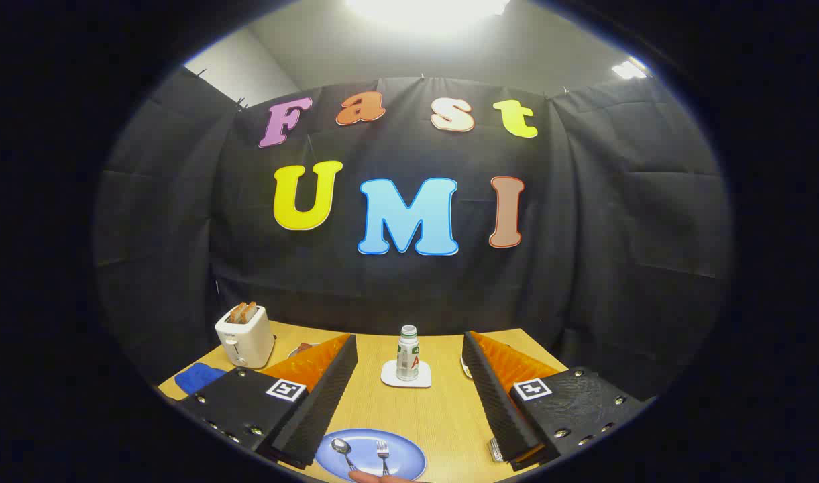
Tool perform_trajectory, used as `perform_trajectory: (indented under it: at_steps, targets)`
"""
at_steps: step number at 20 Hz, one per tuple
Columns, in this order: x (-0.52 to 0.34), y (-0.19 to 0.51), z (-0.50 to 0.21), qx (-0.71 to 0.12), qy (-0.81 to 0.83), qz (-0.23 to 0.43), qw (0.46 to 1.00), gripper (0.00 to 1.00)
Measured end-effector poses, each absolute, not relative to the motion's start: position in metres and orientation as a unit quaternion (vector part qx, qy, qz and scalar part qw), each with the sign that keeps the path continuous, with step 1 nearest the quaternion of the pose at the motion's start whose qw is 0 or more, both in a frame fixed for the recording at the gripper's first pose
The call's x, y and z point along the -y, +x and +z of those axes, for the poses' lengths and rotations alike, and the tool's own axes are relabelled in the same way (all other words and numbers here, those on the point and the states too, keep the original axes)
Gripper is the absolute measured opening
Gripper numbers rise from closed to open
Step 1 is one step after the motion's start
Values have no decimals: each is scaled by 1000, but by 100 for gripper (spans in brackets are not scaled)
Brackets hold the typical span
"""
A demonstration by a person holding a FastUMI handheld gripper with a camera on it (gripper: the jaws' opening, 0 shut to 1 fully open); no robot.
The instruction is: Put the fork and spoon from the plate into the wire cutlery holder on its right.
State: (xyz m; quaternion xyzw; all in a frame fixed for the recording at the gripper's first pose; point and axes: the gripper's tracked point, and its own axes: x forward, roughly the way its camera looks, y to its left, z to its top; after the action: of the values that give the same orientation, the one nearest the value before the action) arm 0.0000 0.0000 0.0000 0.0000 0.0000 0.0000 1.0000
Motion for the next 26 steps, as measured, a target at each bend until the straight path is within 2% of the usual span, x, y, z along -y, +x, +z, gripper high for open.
perform_trajectory:
  at_steps: [16,26]
  targets:
    - [-3,4,-23,-31,-4,5,999,97]
    - [-18,10,-79,-128,-30,29,991,97]
